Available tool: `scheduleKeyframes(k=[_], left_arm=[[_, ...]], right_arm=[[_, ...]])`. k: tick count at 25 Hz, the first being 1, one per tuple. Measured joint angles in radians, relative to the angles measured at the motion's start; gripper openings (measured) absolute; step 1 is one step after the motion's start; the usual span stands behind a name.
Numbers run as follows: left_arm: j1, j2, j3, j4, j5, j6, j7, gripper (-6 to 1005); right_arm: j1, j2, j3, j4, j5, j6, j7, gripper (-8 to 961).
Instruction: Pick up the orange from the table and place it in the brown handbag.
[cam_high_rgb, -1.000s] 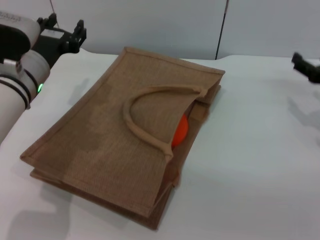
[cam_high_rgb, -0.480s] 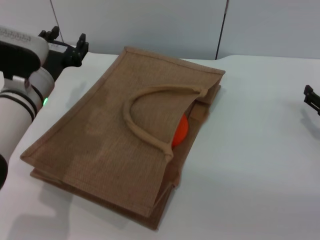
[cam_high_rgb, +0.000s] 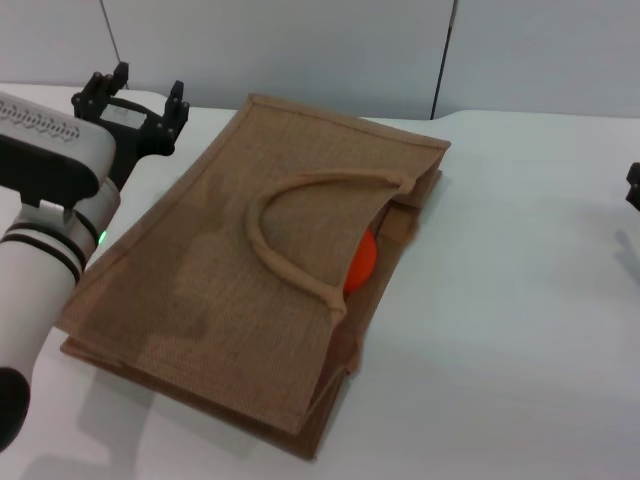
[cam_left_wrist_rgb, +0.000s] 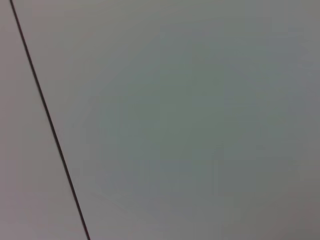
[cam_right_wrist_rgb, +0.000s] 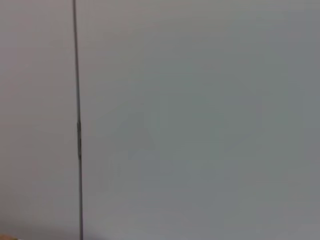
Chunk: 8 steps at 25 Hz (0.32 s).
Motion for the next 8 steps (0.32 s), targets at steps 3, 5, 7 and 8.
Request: scheduleKeyframes(k=[3, 5, 7, 8], left_arm=[[0.007, 0.000, 0.013, -0.005, 0.000, 0.019, -0.001, 649], [0.009, -0.001, 0.014, -0.008, 0.000, 0.026, -0.001, 649], [0.011, -0.001, 0.014, -0.011, 0.000, 0.031, -0.001, 649], [0.011, 0.000, 0.014, -0.011, 0.000, 0.031, -0.001, 649]], right_arm=[[0.000, 0.000, 0.000, -0.012, 0.018, 0.012, -0.023, 880], [0.000, 0.000, 0.000, -0.013, 0.028, 0.021, -0.027, 880], [0.000, 0.000, 0.000, -0.014, 0.034, 0.026, -0.027, 880], [0.001, 0.000, 0.000, -0.015, 0.035, 0.027, -0.027, 880]])
